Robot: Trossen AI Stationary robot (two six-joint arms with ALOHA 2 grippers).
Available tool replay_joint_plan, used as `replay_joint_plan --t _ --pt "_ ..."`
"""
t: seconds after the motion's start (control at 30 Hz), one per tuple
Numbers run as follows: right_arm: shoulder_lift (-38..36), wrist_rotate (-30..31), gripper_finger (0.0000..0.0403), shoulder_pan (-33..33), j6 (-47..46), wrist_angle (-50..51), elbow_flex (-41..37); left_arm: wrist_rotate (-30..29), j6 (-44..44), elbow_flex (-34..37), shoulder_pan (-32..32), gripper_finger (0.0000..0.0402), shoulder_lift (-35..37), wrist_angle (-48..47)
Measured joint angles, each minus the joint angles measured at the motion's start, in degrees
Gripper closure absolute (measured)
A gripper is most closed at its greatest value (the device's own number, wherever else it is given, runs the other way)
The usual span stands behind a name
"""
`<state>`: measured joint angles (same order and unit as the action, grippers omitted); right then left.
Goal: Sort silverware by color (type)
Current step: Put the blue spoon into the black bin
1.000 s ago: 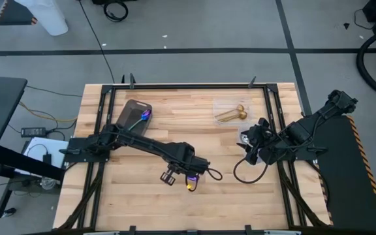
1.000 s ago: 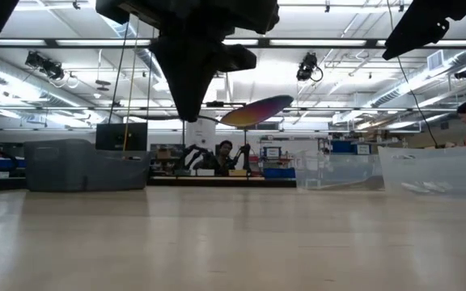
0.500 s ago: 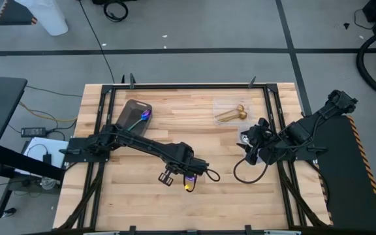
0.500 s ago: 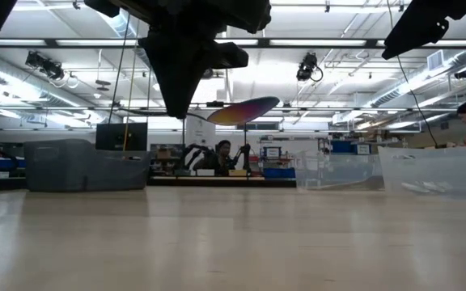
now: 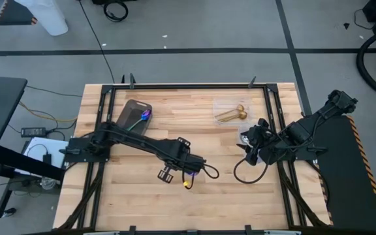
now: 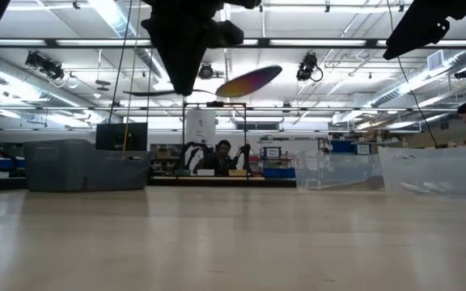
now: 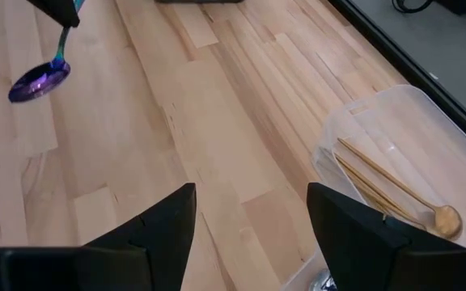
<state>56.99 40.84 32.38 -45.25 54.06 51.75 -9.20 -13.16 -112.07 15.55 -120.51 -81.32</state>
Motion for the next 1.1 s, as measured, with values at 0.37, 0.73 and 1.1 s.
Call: replay_joint_plan --t 0.37,0.73,1.1 --pt "0.0 0.0 0.0157 0.0 0.3 -0.3 0.0 -3.0 1.9 0.0 0.5 0.0388 3.9 -0.7" --pt "0.0 0.0 0.0157 0.0 0.4 -0.5 0.0 -5.0 3.7 0.0 1.8 0.0388 10.9 2.0" --pt "0.0 0.1 0.0157 0.0 0.4 -0.7 0.0 -4.9 3.6 0.0 3.6 0.0388 17.0 8.1"
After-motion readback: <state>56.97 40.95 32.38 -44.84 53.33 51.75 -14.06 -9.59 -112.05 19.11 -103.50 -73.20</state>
